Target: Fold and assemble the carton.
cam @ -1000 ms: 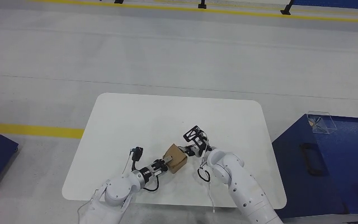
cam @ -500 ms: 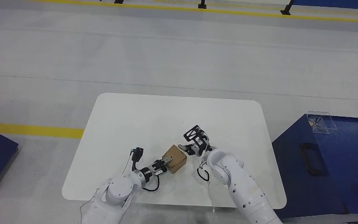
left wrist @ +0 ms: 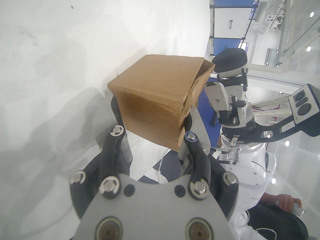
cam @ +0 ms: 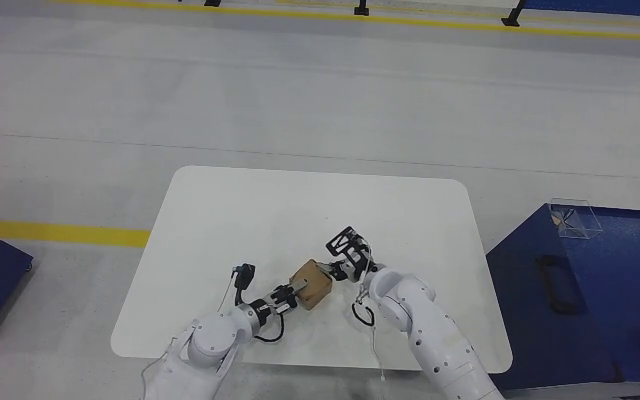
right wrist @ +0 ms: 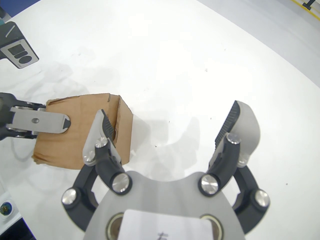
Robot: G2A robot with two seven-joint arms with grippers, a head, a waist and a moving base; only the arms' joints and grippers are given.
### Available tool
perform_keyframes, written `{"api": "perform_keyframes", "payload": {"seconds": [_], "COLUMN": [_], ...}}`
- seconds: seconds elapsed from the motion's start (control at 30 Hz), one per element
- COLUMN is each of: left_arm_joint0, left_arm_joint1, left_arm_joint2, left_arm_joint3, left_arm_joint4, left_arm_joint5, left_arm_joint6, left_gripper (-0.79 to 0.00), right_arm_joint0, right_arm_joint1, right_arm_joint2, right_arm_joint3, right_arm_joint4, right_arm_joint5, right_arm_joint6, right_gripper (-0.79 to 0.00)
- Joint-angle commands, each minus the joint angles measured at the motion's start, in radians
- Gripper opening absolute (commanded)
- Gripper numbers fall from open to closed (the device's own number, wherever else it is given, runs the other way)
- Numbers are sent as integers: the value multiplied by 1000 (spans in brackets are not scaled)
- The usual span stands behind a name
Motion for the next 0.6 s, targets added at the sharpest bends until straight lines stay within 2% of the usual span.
{"api": "perform_keyframes", "payload": {"seconds": [0.0,0.27,0.37,0.4,0.43,0.5,0.57], "left_arm_joint0": [2,23,43,55,66,101,137], "left_arm_joint1": [1,7,11,13,16,23,32], "left_arm_joint2": [-2,-22,-38,-48,-60,-82,-104], "left_arm_joint3": [-3,-28,-57,-67,-89,-126,-179], "left_arm_joint4": [-1,-9,-14,-18,-8,16,96], "left_arm_joint5": [-2,-38,-86,-104,-134,-200,-308], "left_arm_joint6": [0,3,19,26,39,64,96], "left_gripper": [-332,-302,-212,-89,0,0,0], "right_arm_joint0": [10,9,6,4,4,9,23], "right_arm_joint1": [-2,-3,-2,-2,-1,-1,-4], "right_arm_joint2": [-6,-2,12,17,22,24,18], "right_arm_joint3": [12,2,-7,-10,-10,-4,20], "right_arm_joint4": [0,10,26,30,33,27,13], "right_arm_joint5": [5,12,27,31,35,45,73], "right_arm_joint6": [19,-3,-15,-18,-18,-6,16], "right_gripper": [0,0,0,0,0,0,0]}}
